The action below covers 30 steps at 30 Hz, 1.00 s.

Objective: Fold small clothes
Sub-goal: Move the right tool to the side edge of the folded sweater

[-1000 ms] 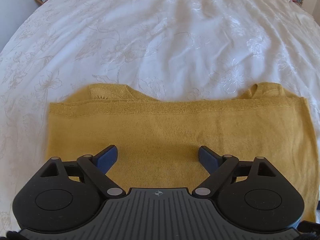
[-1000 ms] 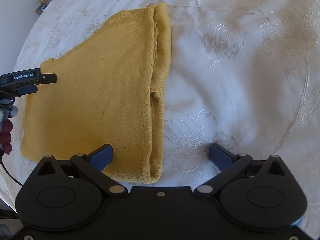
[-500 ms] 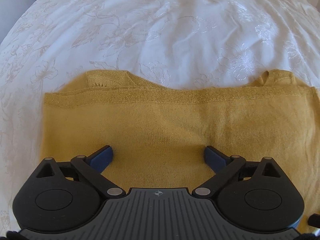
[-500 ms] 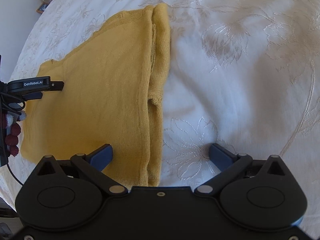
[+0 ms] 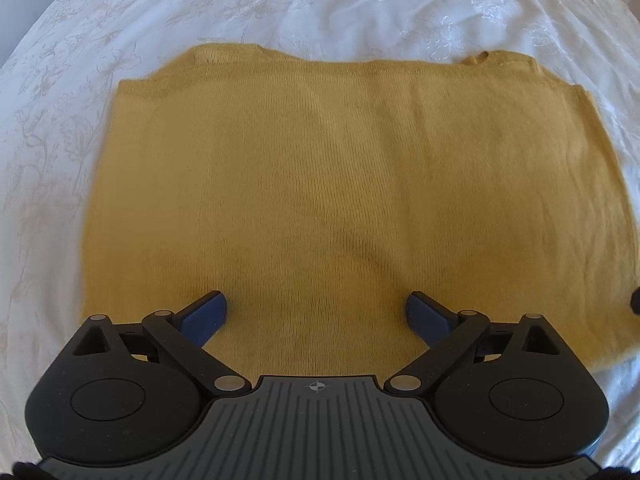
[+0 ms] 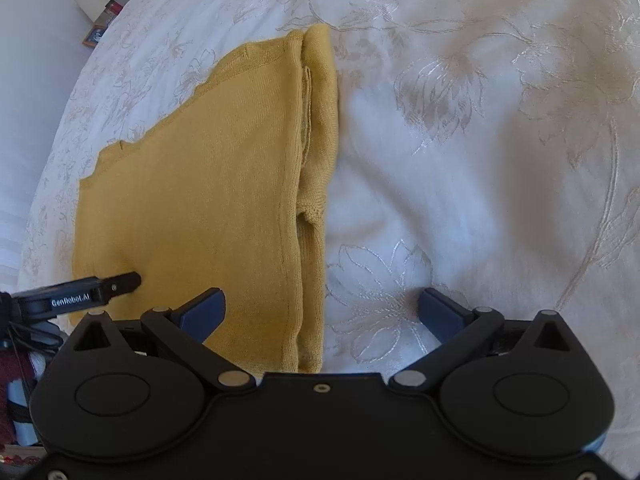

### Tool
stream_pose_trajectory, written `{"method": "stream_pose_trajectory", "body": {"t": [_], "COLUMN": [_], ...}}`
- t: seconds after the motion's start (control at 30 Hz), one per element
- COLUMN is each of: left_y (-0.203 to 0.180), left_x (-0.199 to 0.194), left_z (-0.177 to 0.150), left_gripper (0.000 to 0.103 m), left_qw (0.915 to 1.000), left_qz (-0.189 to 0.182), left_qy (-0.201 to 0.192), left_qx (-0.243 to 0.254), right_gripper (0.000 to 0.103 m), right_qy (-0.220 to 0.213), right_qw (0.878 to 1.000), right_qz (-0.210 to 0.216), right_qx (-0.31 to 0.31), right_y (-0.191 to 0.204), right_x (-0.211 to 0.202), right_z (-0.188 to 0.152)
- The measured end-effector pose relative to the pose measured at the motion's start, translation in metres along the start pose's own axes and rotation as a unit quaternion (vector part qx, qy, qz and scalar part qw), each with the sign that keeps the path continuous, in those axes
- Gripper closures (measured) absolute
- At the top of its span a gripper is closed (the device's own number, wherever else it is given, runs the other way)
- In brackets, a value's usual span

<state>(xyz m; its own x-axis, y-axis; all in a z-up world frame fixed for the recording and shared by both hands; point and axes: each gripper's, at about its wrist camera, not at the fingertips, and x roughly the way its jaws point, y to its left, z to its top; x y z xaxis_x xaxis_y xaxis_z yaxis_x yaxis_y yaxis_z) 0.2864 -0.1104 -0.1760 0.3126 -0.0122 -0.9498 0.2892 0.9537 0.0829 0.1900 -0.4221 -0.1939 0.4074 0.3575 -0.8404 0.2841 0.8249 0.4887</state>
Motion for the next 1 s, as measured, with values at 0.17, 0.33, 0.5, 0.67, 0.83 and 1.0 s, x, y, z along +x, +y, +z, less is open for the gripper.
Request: {"method": "stream_pose_trajectory", "body": {"t": [0.17,0.33,0.5,0.67,0.83,1.0], "left_y": [0.006,0.007,0.009,0.01,0.01,0.011], "left_x": [-0.007,-0.009,-0.002,0.007,0.011,0.015], "left_z": [-0.017,-0.027,-0.026,-0.023,-0.024,-0.023], "left_gripper": [0.005,0.005,0.004,0.003,0.001,0.0], "left_qw": [0.9998,0.9998,0.9996,0.9995,0.9995,0.9994], "left_qz": [-0.004,-0.003,-0.005,-0.004,-0.005,-0.007], "left_qy": [0.006,0.01,0.015,0.02,0.023,0.024], "left_qx": [-0.017,-0.019,-0.024,-0.024,-0.023,-0.024], "right_gripper": [0.0,0.0,0.0,0.0,0.0,0.0], "right_qy": [-0.023,-0.031,-0.016,-0.002,-0.006,-0.011], "right_qw": [0.999,0.997,0.994,0.991,0.988,0.982], "right_qz": [0.032,0.068,0.11,0.127,0.146,0.175], "right_qx": [-0.011,-0.008,0.021,0.032,0.045,0.065], "right_y": [-0.002,0.001,0.0,-0.002,-0.004,-0.013], "right_x": [-0.009,-0.003,0.019,0.036,0.042,0.046], "right_z": [0.014,0.034,0.052,0.059,0.063,0.065]}}
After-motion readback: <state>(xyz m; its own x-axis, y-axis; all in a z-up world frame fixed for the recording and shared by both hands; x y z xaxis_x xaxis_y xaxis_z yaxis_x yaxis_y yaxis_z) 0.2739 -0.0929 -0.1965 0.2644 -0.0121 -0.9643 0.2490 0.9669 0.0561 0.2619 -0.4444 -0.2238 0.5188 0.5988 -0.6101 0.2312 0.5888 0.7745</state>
